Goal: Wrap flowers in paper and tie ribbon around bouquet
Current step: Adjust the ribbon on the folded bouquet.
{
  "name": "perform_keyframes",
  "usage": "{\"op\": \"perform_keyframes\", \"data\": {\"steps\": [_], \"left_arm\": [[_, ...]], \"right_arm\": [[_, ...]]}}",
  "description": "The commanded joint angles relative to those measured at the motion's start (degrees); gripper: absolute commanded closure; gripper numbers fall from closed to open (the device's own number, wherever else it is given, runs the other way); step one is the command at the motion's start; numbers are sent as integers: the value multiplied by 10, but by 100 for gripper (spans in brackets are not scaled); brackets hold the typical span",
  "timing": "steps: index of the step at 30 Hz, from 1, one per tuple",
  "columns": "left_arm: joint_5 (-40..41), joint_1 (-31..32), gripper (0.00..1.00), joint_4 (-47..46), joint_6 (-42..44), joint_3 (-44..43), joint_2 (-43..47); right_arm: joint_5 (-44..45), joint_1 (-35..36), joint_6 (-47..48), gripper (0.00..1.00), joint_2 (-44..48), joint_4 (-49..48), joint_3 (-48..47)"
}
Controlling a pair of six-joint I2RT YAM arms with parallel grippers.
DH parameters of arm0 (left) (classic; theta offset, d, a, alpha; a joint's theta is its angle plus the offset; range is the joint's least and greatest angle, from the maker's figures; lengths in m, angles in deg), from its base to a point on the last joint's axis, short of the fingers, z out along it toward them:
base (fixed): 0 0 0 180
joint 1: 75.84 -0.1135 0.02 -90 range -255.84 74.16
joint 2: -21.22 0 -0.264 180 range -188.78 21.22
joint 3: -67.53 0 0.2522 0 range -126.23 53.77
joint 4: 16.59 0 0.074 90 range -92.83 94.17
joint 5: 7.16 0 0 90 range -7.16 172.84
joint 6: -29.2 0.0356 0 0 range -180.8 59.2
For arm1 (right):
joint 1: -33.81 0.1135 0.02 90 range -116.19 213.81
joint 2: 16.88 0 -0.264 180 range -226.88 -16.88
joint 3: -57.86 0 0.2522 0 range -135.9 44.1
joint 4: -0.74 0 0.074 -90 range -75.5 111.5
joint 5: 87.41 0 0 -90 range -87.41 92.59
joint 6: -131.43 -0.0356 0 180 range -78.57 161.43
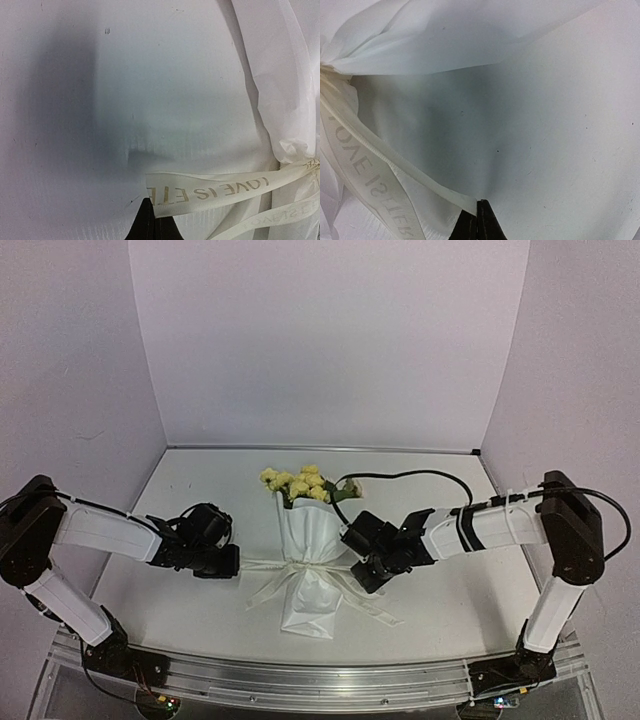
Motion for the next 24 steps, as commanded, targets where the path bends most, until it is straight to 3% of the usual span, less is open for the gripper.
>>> {"op": "perform_keyframes", "data": {"steps": [1,6,15,20,24], "left_arm": [[54,-24,100,42,-19,24,14],[41,-34,100,34,-19,31,16],[-8,-34,100,-1,21,14,31],[-28,-26,94,11,49,-5,63],[-28,-10,71,29,59,-22,96]], "right_arm": [[89,-21,-42,100,27,80,36],[86,-34,-63,100,47,84,56],[-45,-19,-66,99,63,95,16],[-103,-19,-78,69,77,128,-23],[-121,-19,-81,54,91,154,-48]]}}
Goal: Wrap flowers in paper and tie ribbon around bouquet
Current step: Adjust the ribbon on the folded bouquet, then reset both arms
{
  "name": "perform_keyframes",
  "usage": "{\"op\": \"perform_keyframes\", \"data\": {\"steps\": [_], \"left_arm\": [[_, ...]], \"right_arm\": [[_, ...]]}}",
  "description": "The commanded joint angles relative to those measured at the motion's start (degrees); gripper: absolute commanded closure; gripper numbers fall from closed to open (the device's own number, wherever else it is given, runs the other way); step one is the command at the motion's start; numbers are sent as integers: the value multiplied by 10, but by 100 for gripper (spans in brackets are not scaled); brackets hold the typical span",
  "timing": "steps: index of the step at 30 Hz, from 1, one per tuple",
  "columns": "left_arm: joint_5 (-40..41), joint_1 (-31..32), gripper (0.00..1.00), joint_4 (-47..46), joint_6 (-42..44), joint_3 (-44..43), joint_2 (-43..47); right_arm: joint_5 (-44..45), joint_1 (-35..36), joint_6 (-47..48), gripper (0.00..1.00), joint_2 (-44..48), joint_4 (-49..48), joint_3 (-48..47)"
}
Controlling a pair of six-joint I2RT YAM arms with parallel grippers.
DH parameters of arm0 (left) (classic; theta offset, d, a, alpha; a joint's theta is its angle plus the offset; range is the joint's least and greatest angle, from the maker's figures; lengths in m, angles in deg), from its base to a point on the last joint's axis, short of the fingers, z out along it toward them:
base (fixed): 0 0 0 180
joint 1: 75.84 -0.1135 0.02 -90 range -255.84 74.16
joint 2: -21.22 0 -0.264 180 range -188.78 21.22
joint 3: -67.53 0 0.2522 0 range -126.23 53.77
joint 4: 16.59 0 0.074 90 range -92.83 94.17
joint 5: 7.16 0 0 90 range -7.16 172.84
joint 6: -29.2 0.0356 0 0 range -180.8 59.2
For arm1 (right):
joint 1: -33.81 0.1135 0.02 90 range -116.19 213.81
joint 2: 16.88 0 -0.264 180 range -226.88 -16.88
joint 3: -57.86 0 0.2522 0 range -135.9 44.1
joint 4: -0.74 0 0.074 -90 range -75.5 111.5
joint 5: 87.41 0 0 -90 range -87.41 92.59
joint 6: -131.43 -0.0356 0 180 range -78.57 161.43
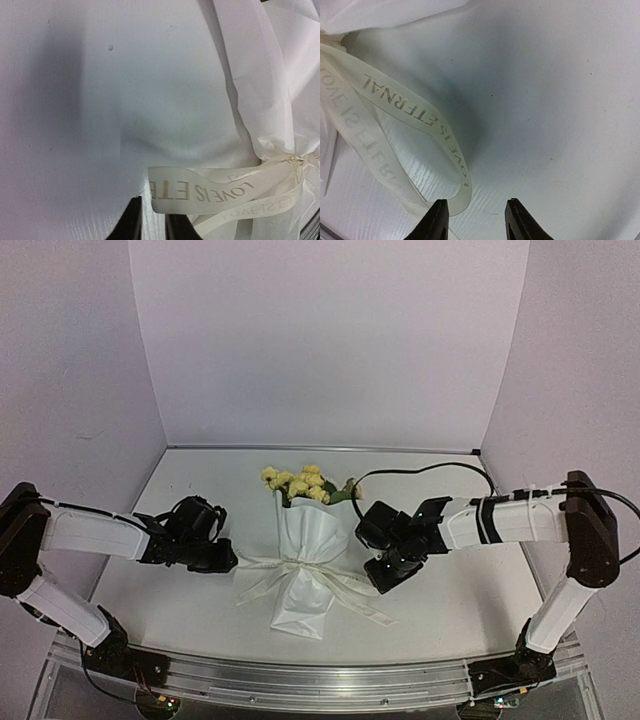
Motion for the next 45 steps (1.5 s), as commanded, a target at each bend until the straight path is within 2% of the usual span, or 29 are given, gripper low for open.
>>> {"op": "perform_keyframes", "data": {"steps": [1,4,6,9,10,11,13,21,26,45], "left_arm": [[10,18,66,28,23,-38,52],[26,23,49,50,24,-53,87],[37,23,41,64,27,-63,110],[43,23,28,70,36,-84,140],[43,23,19,71,41,-92,146],[42,23,9,72,47,-100,153],[42,23,1,72,56,-115,162],[61,23,0,44,67,-157,197],[96,23,0,51,53,-168,204],[124,23,0,63,47,-179,199]], "right_arm": [[-28,0,-11,50,43,51,-43],[-19,-6,-17,36,70,62,-46],[-12,-14,-27,29,93,71,-43],[12,-24,-43,7,134,77,-21],[21,-27,-50,3,148,77,-12],[28,-30,-56,2,162,78,-4],[40,-35,-67,2,190,81,13],[162,-39,-124,2,314,94,93],[190,-39,-137,2,364,103,123],[194,-39,-144,2,378,121,127]]}}
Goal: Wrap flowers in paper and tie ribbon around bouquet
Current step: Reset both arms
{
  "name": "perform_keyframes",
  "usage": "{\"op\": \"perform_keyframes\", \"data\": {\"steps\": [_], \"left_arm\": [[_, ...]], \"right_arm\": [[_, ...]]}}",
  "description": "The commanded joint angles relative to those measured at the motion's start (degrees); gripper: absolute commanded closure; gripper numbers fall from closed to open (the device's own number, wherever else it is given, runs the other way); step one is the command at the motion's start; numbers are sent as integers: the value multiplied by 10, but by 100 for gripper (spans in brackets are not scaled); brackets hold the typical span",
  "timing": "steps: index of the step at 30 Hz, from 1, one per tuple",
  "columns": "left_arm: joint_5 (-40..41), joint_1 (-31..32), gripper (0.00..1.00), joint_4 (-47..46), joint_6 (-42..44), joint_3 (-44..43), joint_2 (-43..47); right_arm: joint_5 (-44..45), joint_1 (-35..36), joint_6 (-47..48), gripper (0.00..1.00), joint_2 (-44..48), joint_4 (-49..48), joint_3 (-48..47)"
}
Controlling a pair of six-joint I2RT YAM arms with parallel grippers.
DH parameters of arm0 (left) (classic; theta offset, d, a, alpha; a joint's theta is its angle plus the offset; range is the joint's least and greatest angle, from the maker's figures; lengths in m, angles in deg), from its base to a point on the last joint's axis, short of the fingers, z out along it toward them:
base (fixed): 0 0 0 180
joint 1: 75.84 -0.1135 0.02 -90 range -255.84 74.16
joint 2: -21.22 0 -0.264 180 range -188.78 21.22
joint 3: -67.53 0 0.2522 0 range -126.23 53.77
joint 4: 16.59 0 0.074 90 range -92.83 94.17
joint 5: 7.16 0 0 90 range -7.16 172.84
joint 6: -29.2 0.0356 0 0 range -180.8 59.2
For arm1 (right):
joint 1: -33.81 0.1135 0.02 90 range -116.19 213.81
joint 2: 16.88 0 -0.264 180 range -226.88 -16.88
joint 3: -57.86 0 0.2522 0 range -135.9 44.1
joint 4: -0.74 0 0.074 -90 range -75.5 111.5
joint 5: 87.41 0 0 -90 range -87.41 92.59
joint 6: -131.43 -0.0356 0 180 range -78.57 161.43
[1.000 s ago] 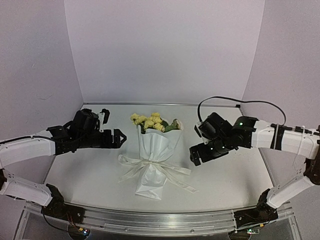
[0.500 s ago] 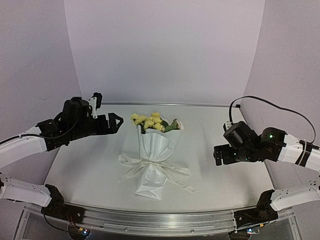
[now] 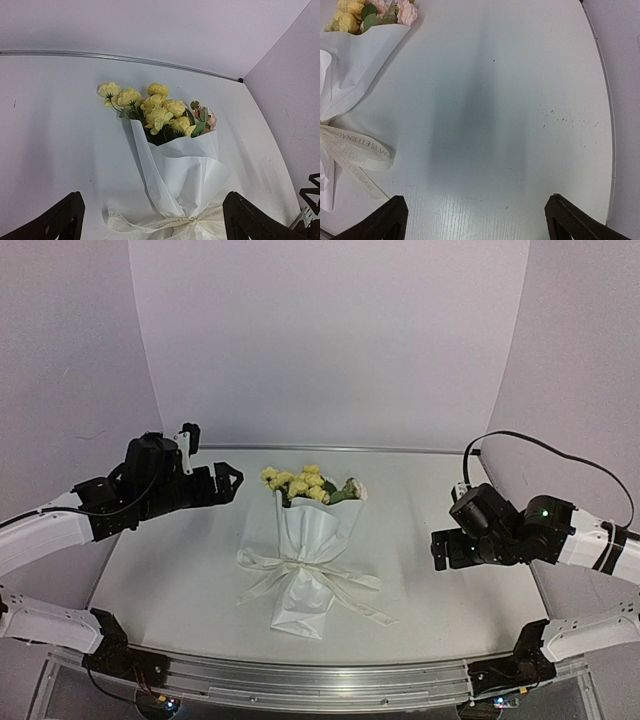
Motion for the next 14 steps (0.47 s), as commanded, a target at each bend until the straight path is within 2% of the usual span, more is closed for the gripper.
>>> {"op": "perform_keyframes", "data": {"steps": [1,14], "left_arm": [[16,-1,0,-2,5,-30,6],[22,0,0,1,4,-22,20]], "right_arm": [[20,0,-7,2,3,8,1],[21,0,-4,2,10,9,3]]}}
